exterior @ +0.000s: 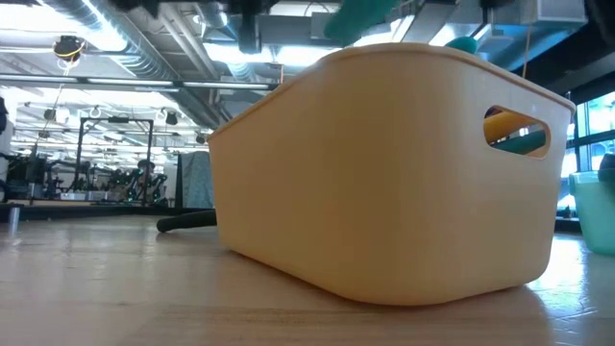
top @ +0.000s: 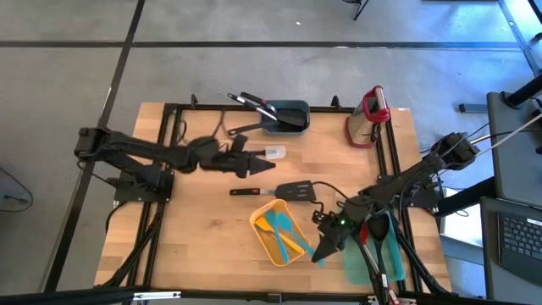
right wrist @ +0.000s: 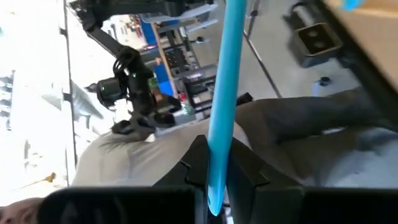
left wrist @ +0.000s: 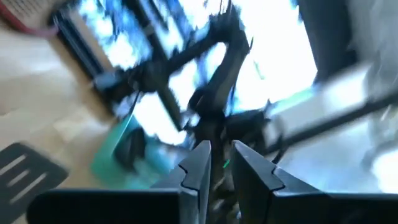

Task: Pick & Place Kitchen Items
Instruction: Put the small blue spatula into the yellow bin

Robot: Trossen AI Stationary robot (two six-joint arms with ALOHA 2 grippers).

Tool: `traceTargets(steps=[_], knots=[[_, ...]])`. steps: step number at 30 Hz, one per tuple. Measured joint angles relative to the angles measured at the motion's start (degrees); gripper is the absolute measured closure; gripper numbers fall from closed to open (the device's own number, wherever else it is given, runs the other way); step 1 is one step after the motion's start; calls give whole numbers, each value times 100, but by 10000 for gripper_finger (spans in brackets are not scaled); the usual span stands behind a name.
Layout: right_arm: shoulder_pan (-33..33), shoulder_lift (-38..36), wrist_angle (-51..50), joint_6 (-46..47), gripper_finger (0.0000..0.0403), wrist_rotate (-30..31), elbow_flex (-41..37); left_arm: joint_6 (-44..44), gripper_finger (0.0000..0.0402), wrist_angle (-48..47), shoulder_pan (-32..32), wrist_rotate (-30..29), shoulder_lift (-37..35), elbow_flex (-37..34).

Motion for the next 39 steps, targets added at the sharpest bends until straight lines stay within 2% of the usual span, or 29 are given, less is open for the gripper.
traceTargets(steps=[2, 5, 9, 12, 18, 24, 33, 39], knots=[[-157, -32, -7, -25, 375, -292, -199, -283, 346, 772, -286, -792, -8, -418], [-377, -35, -275, 63, 375, -677, -438, -364, 351, 983, -689, -1685, -10, -583], [-563, -31, -1253, -4, 375, -699, -531, -59, 358, 986, -1076, -2335, -11, -582], [-659, -31, -1397, -44, 375, -631, -529, 179, 361, 988, -1250, -2650, -12, -582], [-719, -12, -1399, 17, 375, -492, -447, 211, 359, 986, -1282, -2707, -10, -582], [-638, 245, -1413, -323, 375, -402, -108, 278, 363, 920, -1276, -2461, -10, -580], [-705, 1500, -1722, -923, 375, -1118, 992, 198, 364, 874, -1271, -2245, -8, -578], [-867, 1512, -2064, -791, 375, -801, 1056, 178, 359, 899, -1379, -2218, -8, -578]])
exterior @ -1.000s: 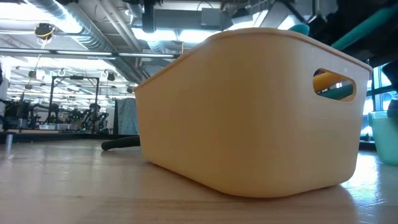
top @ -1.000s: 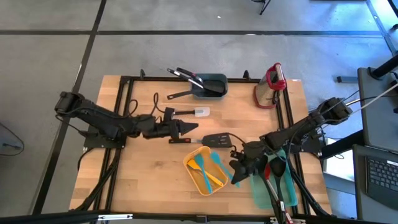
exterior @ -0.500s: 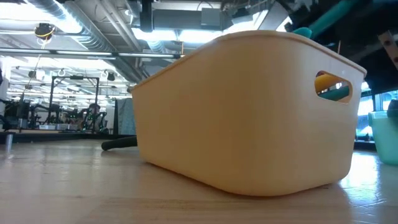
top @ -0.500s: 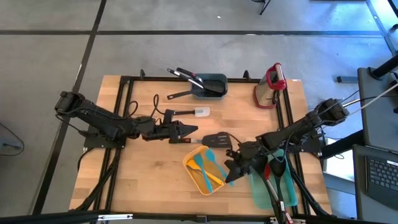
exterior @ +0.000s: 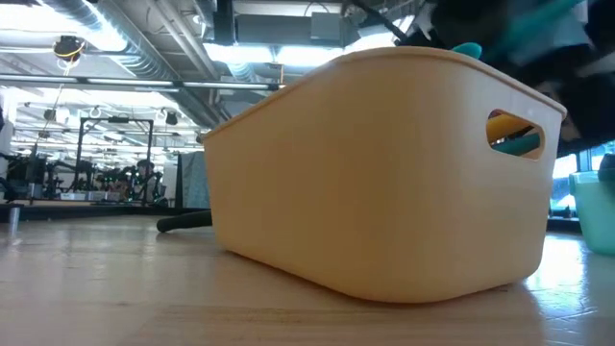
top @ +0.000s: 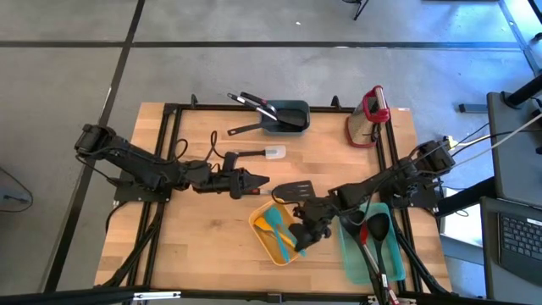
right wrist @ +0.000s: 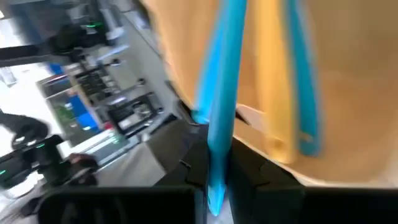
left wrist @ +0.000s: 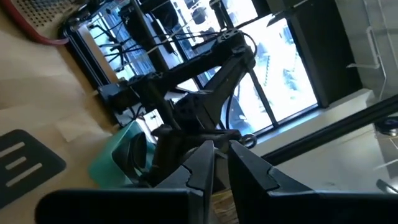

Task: Pick & Place Kitchen Items
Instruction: Put the small blue spatula into the yellow bin

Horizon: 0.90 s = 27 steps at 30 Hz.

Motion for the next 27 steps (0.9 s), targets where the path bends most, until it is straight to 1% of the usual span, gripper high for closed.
traceTargets(steps=[5, 8, 11, 18, 23, 27], knots=[[-18, -11, -739, -14, 375, -118, 0, 47, 359, 22, -10, -84, 2, 0], [-27, -19, -949, -49, 375, -108, 0, 5, 357, 20, -10, -85, 2, 0], [-48, -19, -946, -44, 371, -100, 0, -4, 357, 20, -10, -85, 2, 0], [-77, -19, -759, -77, 341, -91, -2, 114, 355, 13, -14, 59, 2, 0], [-117, -19, -178, -174, 337, -190, -2, 150, 355, 3, -14, 61, 2, 0], [-206, -19, -83, -318, 336, -362, -2, 151, 354, -2, -14, 131, 2, 0]])
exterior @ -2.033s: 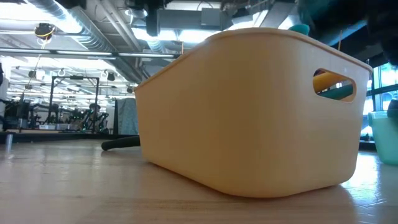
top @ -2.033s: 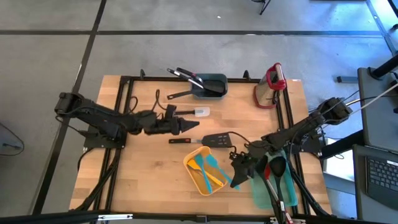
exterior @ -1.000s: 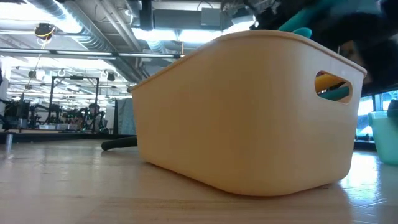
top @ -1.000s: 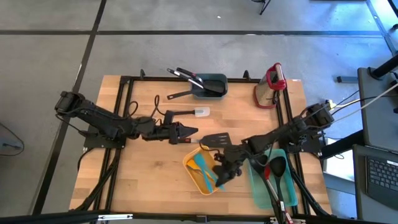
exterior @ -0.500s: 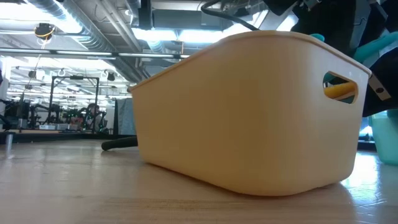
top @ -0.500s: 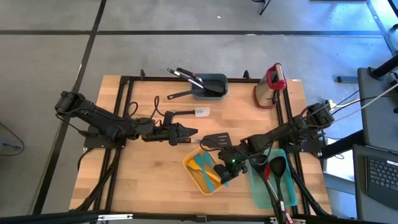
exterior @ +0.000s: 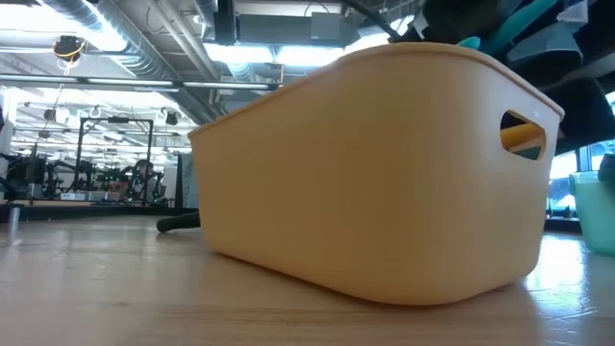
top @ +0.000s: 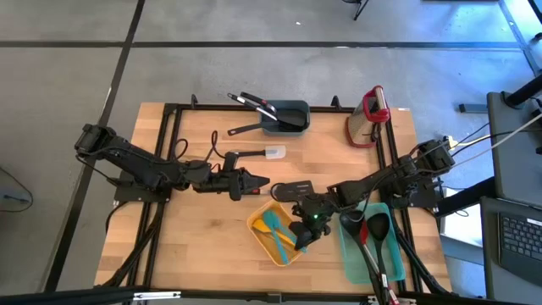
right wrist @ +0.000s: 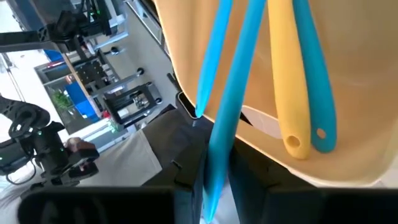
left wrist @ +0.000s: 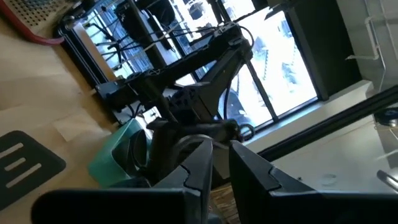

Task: Pick & Place Kitchen Items
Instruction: Put the small blue spatula into the yellow bin

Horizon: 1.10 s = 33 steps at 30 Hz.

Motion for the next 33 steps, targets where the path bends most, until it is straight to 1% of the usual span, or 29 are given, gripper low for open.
traceTargets(steps=[6, 9, 12, 17, 22, 27, 30, 33], knots=[[-98, -4, -214, -66, 334, -126, -2, 2, 352, -24, 0, 129, 0, 0], [-117, -9, -395, -80, 326, -183, -2, 0, 352, -27, 0, 181, 0, 0], [-133, -9, -544, -97, 300, -201, -2, 0, 352, -46, 0, 235, 0, 0], [-219, -11, -599, -202, 240, -157, -2, 145, 352, -69, 0, 381, 0, 0], [-416, -16, -499, -596, 196, -258, -2, 48, 352, -519, 0, 338, 4, 2], [-671, -22, 55, -661, 181, -465, -4, -310, 352, -1057, 0, 204, 4, 2], [-851, -22, 683, -611, 181, -669, -4, -350, 352, -1162, -42, 210, 4, 2], [-1028, -22, 1520, -396, 181, -858, -4, -342, 352, -1131, -174, 157, 4, 2]])
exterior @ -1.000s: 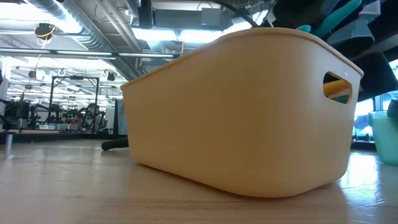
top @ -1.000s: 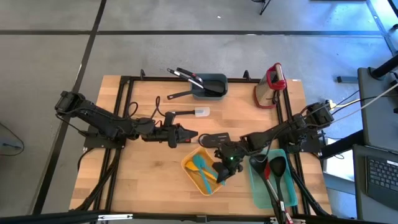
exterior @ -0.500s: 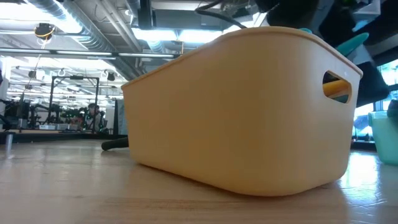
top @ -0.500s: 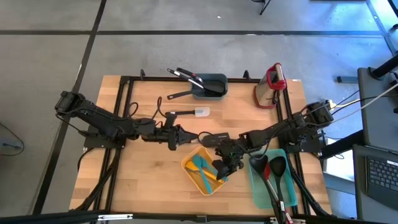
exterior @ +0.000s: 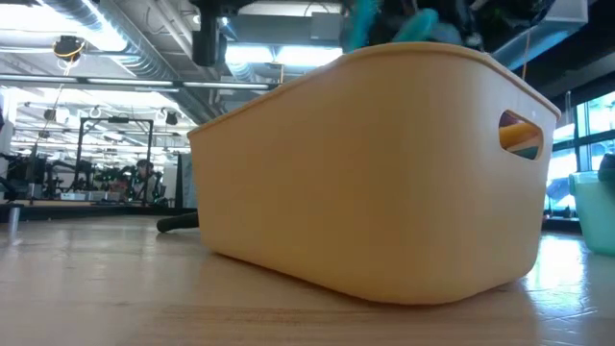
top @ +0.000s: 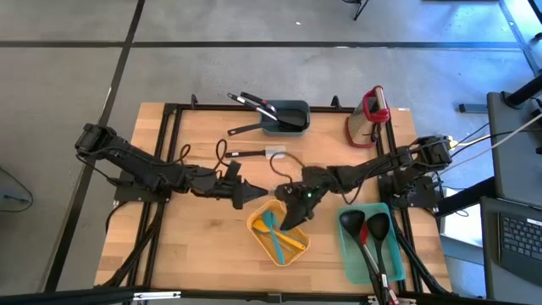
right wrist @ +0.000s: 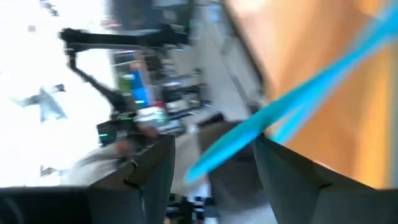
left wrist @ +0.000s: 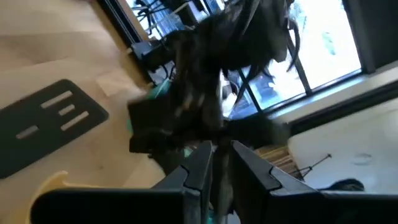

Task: Pick & Place Kitchen Items
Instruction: Put the small blue spatula into the yellow bin, then put the small white spatula into the yellow bin

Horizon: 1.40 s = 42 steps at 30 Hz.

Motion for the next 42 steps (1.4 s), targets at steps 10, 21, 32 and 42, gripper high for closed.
traceTargets(steps=[10, 21, 32, 42], knots=[[-424, -11, 3136, 1304, 181, -309, 0, 74, 352, 139, -492, -282, 0, 0], [-529, -11, 3706, 1678, 181, -109, 0, -132, 352, 142, -1054, -805, 0, 0], [-529, -8, 4526, 1695, 181, 429, 0, 460, 352, 1275, -971, -898, -2, 0], [-406, -64, 6325, 1361, 180, 1654, 21, 195, 352, 1643, -726, -909, -7, 0]])
